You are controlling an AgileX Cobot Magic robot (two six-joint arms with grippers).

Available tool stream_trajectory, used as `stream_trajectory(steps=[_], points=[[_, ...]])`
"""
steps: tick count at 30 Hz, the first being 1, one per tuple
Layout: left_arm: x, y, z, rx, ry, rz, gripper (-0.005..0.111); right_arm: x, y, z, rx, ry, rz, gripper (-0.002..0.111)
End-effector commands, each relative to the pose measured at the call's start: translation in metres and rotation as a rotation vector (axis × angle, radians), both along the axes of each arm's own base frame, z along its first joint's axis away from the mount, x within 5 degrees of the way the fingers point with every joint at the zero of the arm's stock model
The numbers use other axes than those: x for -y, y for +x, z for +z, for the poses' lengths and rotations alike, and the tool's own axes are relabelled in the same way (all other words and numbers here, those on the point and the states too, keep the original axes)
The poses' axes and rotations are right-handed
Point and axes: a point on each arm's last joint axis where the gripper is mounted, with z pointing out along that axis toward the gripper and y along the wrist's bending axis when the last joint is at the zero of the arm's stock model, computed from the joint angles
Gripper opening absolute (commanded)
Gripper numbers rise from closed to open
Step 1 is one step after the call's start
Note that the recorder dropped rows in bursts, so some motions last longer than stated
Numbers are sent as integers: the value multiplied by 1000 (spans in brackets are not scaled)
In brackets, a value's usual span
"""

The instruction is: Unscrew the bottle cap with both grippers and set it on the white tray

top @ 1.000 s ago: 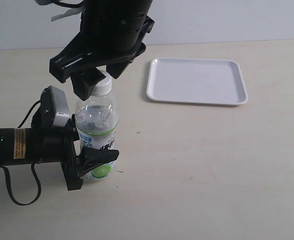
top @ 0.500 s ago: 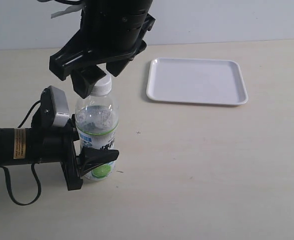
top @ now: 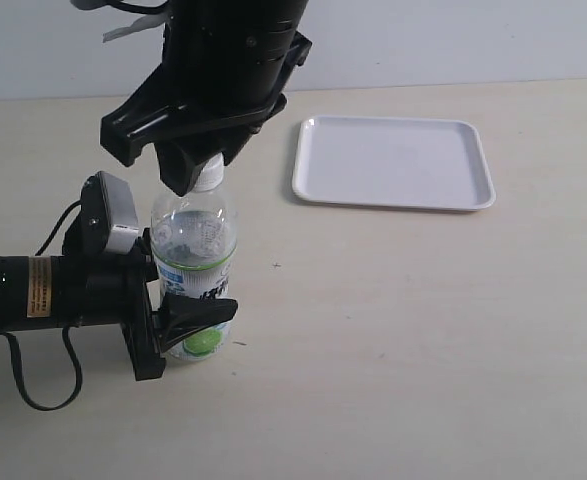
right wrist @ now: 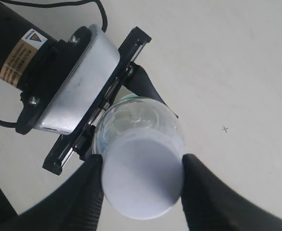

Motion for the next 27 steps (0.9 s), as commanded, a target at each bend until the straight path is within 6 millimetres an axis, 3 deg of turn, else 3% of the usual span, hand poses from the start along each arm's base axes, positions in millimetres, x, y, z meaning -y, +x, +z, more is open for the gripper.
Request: stream_trajectory(steps=[1, 2, 22, 27], points=[[3, 0, 4, 14, -24, -3, 0, 1, -2, 3, 21, -6, 29, 5], [3, 0, 4, 14, -24, -3, 0, 1, -2, 3, 37, -14, 75, 0], [3, 0, 4, 12, -25, -2, 0, 1, -2, 3, 451, -225, 1239, 0], [3, 0, 4, 12, -25, -2, 0, 1, -2, 3, 510, -250, 1404, 0]])
